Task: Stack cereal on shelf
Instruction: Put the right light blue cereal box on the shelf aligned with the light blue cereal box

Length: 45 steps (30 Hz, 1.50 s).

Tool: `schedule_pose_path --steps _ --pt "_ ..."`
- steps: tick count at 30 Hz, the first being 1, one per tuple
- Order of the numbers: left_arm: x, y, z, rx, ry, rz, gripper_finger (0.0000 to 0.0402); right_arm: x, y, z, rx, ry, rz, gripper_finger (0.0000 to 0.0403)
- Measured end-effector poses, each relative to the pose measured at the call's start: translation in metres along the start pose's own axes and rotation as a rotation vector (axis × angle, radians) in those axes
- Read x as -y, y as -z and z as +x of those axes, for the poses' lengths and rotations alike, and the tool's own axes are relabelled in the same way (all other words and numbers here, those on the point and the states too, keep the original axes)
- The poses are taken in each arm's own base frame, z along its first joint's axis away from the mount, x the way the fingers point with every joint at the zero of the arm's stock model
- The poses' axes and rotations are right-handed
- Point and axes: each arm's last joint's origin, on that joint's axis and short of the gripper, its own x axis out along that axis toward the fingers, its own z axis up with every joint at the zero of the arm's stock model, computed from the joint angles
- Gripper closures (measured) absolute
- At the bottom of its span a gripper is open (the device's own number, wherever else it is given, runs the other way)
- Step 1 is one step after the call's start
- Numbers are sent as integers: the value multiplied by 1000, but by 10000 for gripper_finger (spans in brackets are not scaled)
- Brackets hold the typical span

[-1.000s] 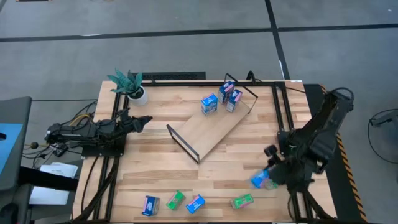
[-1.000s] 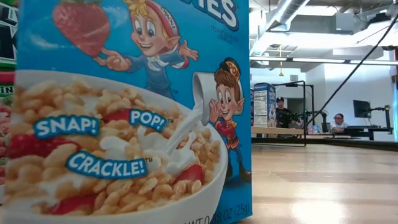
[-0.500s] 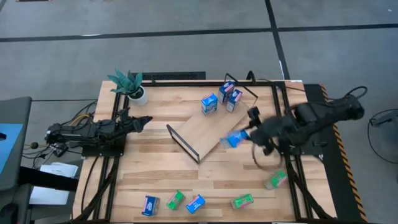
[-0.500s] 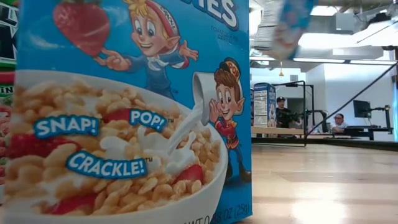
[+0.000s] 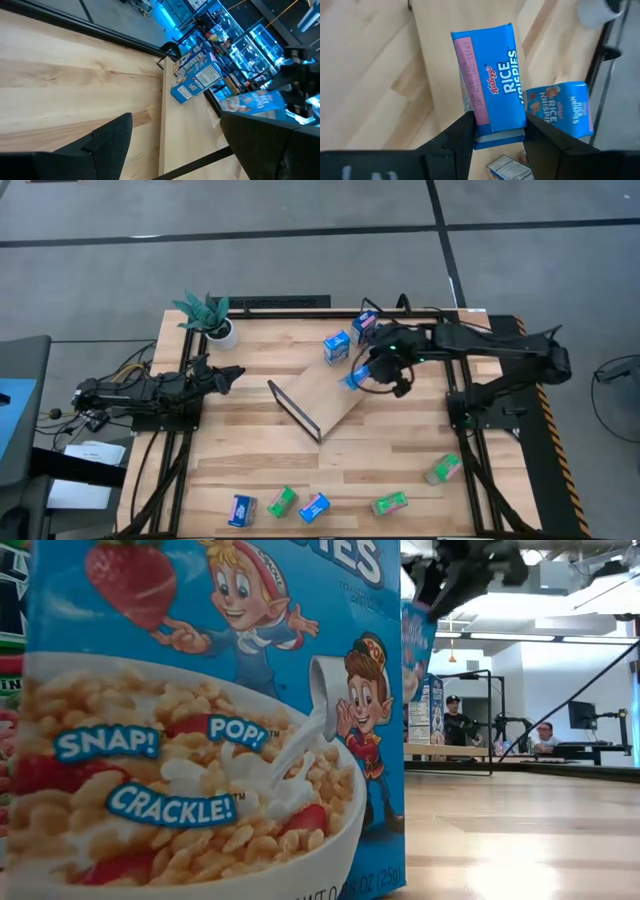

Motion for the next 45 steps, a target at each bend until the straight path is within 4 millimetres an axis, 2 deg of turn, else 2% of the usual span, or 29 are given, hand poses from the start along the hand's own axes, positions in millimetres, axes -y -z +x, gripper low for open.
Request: schedule_pose_path --steps 7,12,19,29,35,45 --pt "0 0 0 9 -7 38 109 19 10 30 -50 -1 -58 228" --pt "0 0 0 15 -11 37 109 30 25 37 -67 -33 -61 227" --pt "0 -1 0 34 -22 26 109 40 38 35 -16 -61 -49 227" --pt "-2 -3 0 94 -68 17 109 43 50 41 -41 -118 -59 233" --pt "-2 -3 0 102 -72 -5 109 50 53 39 -22 -75 -94 233" --pt "-2 -3 0 108 -76 -11 109 48 53 38 35 -127 -88 234"
